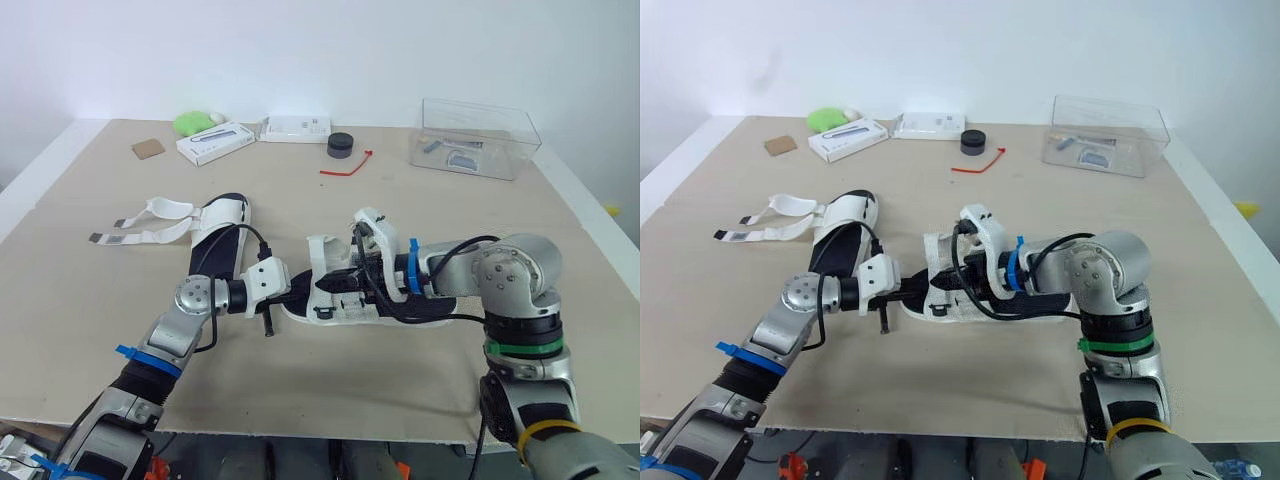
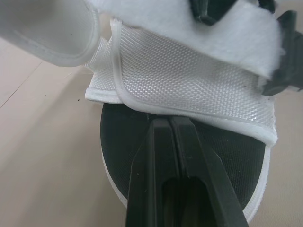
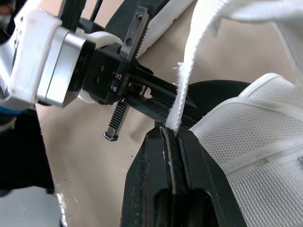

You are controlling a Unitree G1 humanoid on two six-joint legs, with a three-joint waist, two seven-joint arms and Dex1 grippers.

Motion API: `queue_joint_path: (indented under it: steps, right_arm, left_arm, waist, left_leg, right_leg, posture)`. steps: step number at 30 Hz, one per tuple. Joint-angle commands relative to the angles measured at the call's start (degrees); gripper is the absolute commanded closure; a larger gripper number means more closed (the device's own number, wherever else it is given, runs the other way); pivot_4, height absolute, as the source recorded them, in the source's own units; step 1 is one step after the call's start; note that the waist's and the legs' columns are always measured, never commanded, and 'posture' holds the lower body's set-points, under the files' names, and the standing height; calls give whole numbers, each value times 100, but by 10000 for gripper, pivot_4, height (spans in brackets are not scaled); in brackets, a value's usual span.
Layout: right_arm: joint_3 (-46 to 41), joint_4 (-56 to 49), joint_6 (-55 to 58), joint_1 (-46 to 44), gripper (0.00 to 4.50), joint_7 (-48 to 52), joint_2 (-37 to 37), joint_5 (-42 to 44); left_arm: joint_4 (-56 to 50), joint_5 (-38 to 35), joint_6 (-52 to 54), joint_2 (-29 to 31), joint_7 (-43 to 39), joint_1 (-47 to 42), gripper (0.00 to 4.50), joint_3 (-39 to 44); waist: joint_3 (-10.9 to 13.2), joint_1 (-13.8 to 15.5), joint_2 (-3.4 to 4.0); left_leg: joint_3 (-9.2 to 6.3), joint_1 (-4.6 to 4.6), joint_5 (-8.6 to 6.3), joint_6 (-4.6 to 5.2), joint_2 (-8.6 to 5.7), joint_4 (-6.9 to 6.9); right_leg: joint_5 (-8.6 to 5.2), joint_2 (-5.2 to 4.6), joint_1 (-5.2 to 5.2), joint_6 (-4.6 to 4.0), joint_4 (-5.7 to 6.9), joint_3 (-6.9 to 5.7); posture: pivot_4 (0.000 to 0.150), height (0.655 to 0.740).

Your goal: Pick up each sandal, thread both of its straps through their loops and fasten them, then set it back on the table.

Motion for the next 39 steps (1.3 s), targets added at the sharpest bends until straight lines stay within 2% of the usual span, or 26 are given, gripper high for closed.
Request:
queue_joint_path:
  steps: [1, 9, 15, 16, 18, 20, 22, 24, 27, 32, 36, 39]
  right_arm:
    - [223, -516, -32, 244, 44505, 131, -173, 97]
    - [634, -921, -513, 611, 44505, 133, -406, -107]
    - [605, -1129, -627, 695, 44505, 161, -503, -75]
    - [600, -1145, -681, 671, 39573, 196, -552, -82]
    - [488, -1132, -806, 575, 32963, 256, -635, -86]
    - [285, -1118, -857, 460, 23752, 368, -731, -8]
    - [-22, -1149, -891, 353, 14272, 551, -874, 184]
    - [-317, -1218, -886, 282, 6659, 834, -1091, 482]
    - [-708, -1234, -684, 273, 6659, 1292, -1416, 1069]
    - [-693, -1665, -215, 1091, 6659, 1495, -1671, 1853]
    - [-262, -1722, -789, 1601, 6659, 1002, -1410, 1254]
    - [-28, -1564, -1124, 1618, 6659, 724, -1288, 839]
  left_arm:
    - [255, 282, 169, 44, 42, 173, 45000, -178]
    - [306, 278, 160, 41, 42, 124, 45000, -175]
    - [332, 271, 163, 13, 14, 98, 45000, -207]
    - [337, 268, 164, 10, 8, 94, 45000, -210]
    - [350, 270, 160, 5, -3, 78, 45000, -219]
    - [362, 272, 157, -3, -8, 66, 45000, -222]
    - [383, 272, 151, 1, -18, 46, 45000, -214]
    - [404, 270, 144, 10, -29, 33, 45000, -206]
    - [418, 269, 135, 21, -45, 31, 45000, -203]
    - [463, 282, 127, -14, -61, 0, 45000, -209]
    - [475, 280, 124, -11, -84, -23, 45000, -194]
    - [478, 277, 117, 16, -95, -26, 45000, -180]
  waist:
    - [0, 2, 0]
    - [0, 2, -1]
    - [-1, 2, -1]
    - [-1, 3, -1]
    - [0, 5, -1]
    - [0, 5, -1]
    - [1, 6, -2]
    - [1, 8, -2]
    - [1, 9, -3]
    - [0, 19, -6]
    - [2, 16, 0]
    - [4, 15, 3]
  left_leg:
    - [0, 0, 0, 0, 0, 0]
    - [-3, 0, -1, -1, -1, 0]
    - [-6, 1, -1, -1, 0, 0]
    - [-7, 1, -1, -1, 0, 0]
    - [-7, 1, -1, -1, -2, 0]
    - [-6, 0, -1, -1, -7, 0]
    - [-3, 0, -1, -1, -11, 1]
    - [-2, -1, -1, -2, -16, 3]
    - [0, -2, -1, -2, -18, 2]
    - [-34, -2, -2, -1, -16, -1]
    - [-37, -2, -1, -1, -16, 0]
    - [-39, 0, 2, -2, -16, 1]
  right_leg:
    - [-1, -1, 0, 1, 0, 0]
    - [-5, -2, 1, 4, -1, -1]
    - [-9, -1, 2, -3, -1, -3]
    - [-9, -1, 3, -3, -1, -3]
    - [-9, -2, 4, -3, -1, -4]
    - [-11, -2, 3, -2, -1, -4]
    - [-12, -8, 3, -3, -2, -4]
    - [-12, -10, 3, -2, -3, -4]
    - [-13, -13, 4, 0, -7, -3]
    - [-19, -20, 14, 0, -8, -10]
    - [-25, -20, 12, -11, -5, -13]
    - [-22, -18, 13, -7, -5, -18]
  posture:
    - [1500, 7400]
    - [1500, 7400]
    - [1500, 7400]
    - [1500, 7400]
    - [1500, 7400]
    - [1500, 7400]
    - [1500, 7400]
    - [1500, 7400]
    - [1500, 7400]
    - [1500, 7400]
    - [1500, 7400]
    - [1500, 7400]
